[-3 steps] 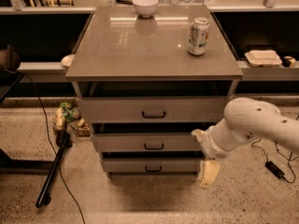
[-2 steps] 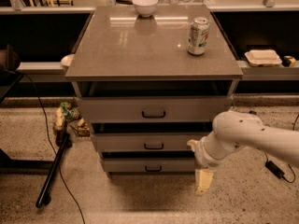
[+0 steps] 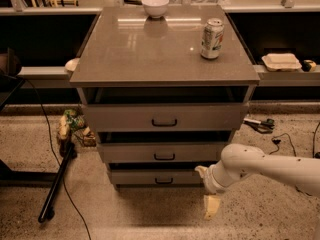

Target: Open bottom drawer

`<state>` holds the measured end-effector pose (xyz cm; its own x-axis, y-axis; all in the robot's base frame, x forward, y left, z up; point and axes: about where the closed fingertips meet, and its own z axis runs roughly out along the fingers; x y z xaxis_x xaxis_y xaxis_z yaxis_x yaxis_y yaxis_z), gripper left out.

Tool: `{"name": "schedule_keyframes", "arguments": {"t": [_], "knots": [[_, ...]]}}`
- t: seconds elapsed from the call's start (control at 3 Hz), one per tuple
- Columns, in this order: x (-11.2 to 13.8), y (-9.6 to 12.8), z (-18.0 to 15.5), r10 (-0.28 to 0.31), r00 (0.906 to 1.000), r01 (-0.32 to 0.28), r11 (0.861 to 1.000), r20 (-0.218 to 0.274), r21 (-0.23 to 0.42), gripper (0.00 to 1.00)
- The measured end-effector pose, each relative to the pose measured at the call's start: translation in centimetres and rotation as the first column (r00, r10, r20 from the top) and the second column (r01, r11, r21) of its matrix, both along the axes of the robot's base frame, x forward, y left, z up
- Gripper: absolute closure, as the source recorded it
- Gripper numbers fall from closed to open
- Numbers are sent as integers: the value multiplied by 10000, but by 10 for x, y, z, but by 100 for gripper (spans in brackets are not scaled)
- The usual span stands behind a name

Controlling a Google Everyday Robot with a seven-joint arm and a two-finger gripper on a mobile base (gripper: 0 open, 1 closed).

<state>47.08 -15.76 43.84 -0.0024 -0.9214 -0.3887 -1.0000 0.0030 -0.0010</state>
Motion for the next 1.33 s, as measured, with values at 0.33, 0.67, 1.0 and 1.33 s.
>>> {"name": "schedule_keyframes", "arguments": {"t": [0.33, 0.67, 1.0, 1.33], "knots": [[5, 10, -52, 115, 9992, -88, 9973, -378, 724, 0], [7, 21, -92, 557, 9950, -438, 9894, -833, 1381, 0], [7, 21, -92, 557, 9950, -439, 9895, -834, 1380, 0], [21, 20, -118, 686, 9953, -602, 9912, -688, 1177, 0]]}}
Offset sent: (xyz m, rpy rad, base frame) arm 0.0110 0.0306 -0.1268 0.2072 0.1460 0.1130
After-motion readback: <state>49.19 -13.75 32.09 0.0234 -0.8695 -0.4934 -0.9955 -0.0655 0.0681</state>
